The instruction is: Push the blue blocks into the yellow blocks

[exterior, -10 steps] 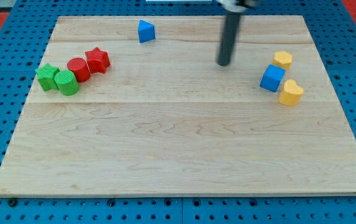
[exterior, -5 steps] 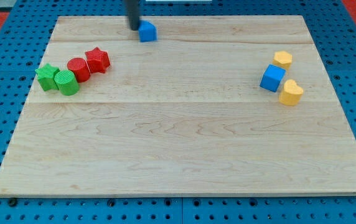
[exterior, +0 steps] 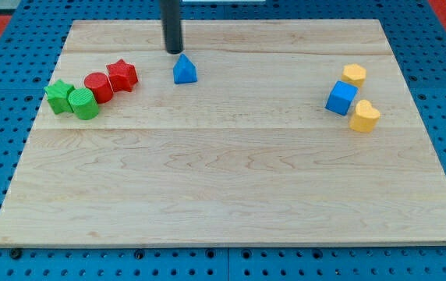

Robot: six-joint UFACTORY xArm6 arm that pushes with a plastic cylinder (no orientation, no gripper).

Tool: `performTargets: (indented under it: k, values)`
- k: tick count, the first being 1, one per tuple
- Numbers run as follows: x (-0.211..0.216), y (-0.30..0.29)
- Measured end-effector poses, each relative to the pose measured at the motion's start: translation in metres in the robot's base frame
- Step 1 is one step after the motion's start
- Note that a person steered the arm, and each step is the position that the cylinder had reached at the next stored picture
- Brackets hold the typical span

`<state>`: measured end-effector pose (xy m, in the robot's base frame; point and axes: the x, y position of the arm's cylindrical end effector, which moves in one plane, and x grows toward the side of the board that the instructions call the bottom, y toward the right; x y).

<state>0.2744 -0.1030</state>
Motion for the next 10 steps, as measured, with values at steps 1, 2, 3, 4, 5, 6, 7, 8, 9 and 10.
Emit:
performTargets:
  k: [1, 2, 3, 4, 5, 6, 7, 8, 9, 10]
  values:
    - [0.031, 0.010]
    - [0.079, 0.118]
    - [0.083, 0.208]
    - [0.092, 0.183]
    - [0.087, 0.100]
    - [0.110, 0.059]
    - [0.151, 0.069]
    - [0.147, 0.138]
    - [0.146, 0.155]
    - [0.127, 0.141]
